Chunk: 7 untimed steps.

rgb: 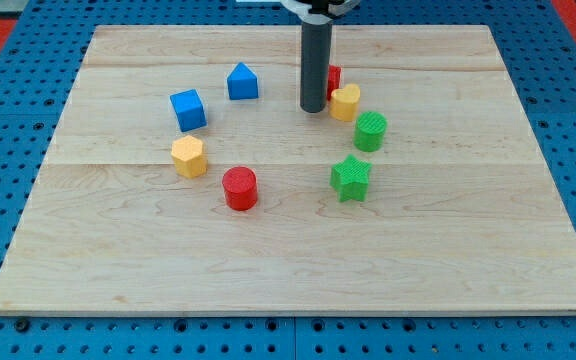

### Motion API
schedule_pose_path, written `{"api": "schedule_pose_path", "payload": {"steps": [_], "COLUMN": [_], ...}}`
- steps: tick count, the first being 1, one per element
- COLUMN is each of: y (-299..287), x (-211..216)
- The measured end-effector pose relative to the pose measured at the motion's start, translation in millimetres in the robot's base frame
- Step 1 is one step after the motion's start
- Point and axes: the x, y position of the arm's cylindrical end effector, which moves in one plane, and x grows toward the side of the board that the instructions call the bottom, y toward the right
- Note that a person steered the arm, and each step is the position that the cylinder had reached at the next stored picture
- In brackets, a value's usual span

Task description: Push the red star and yellow heart slightly towards right

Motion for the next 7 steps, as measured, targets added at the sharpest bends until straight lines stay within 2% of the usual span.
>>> {"api": "schedule_pose_path", "payload": {"steps": [4,7], "y": [-0.5,-30.2], "x": [-2.7,-43.7]}}
